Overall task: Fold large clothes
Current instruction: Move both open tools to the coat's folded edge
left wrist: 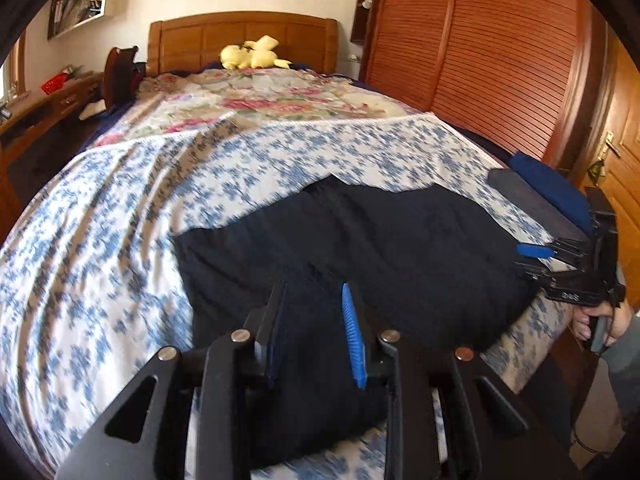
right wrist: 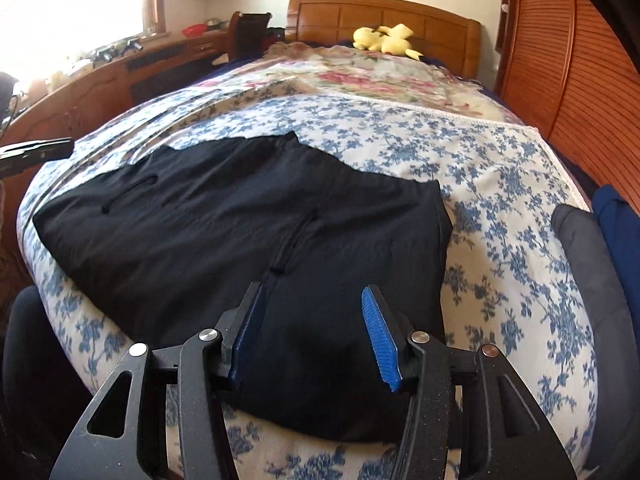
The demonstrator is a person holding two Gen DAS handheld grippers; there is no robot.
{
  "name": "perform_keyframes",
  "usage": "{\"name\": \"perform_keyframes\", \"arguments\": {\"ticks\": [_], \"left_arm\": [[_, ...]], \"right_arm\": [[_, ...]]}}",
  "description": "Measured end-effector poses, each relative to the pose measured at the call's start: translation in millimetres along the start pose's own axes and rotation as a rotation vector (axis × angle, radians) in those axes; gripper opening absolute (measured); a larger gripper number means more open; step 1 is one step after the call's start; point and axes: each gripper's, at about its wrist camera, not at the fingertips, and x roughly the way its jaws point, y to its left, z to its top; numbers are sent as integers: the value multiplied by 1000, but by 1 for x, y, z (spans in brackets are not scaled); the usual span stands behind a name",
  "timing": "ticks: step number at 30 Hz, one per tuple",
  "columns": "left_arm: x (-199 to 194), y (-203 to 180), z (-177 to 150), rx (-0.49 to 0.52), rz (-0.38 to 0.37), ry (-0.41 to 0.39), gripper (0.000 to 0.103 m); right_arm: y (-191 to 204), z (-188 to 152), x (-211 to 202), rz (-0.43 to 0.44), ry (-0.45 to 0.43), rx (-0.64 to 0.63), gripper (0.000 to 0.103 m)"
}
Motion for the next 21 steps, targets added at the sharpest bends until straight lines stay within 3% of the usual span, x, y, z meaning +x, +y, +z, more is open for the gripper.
{"name": "perform_keyframes", "arguments": {"ticks": [11, 21], "left_arm": [[5, -66, -34, 116, 0, -15, 25], [24, -91, -55, 164, 39, -2, 26]], "right_arm": [[-21, -34, 27, 38, 96, 118, 52], [-13, -41, 29, -1, 85, 112, 52]]}}
